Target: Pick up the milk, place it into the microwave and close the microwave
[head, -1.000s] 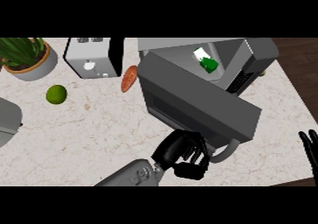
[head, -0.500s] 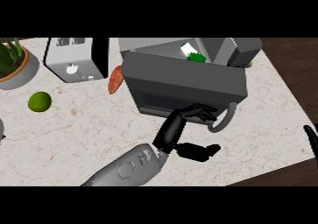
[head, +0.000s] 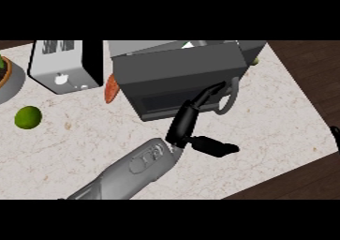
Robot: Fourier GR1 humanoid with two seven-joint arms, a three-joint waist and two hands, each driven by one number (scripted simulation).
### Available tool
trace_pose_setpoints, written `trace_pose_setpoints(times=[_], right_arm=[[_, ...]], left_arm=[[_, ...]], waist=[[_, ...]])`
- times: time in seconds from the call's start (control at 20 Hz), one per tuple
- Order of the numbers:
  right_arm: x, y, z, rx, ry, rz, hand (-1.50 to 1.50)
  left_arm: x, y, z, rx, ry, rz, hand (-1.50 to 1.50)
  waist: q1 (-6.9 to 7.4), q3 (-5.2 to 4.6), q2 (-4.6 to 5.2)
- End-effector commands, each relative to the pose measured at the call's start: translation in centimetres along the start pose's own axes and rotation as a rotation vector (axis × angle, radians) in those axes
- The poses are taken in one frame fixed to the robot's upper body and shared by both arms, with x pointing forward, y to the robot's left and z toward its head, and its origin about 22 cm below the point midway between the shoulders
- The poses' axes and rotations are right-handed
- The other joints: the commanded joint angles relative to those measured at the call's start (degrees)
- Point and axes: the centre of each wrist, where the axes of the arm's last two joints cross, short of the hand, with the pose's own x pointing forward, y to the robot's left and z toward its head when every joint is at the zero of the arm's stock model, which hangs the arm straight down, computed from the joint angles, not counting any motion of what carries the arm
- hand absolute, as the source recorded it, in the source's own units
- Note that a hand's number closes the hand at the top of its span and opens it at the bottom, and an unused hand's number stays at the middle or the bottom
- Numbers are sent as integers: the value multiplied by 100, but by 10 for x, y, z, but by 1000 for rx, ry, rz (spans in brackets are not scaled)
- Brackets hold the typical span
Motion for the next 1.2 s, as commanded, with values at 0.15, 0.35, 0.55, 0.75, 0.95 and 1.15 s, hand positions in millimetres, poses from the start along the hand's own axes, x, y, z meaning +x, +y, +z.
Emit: trace_pose_setpoints(times=[0.15, 0.35, 0.55, 0.75, 0.95, 1.15], right_arm=[[5, -3, -19, 55, -34, -41, -150], [11, -5, -28, 91, -43, -46, -150], [14, -8, -34, 118, -41, -59, -150], [16, -8, -38, 128, -36, -67, -150], [21, -12, -44, 119, -46, -55, -150], [21, -15, -45, 118, -33, -61, -150]], left_arm=[[10, 4, -23, 45, -41, 1, -150], [14, 8, -34, 78, -40, -7, -150], [11, 11, -37, 100, -44, -9, -150], [11, 12, -41, 108, -55, -15, -150], [9, 13, -42, 116, -61, -21, -150], [7, 13, -41, 120, -62, -15, -150]], waist=[[-204, 9, 90], [-305, 11, 93], [-385, 12, 140], [-460, 13, 155], [-519, 13, 167], [-544, 21, 181]])
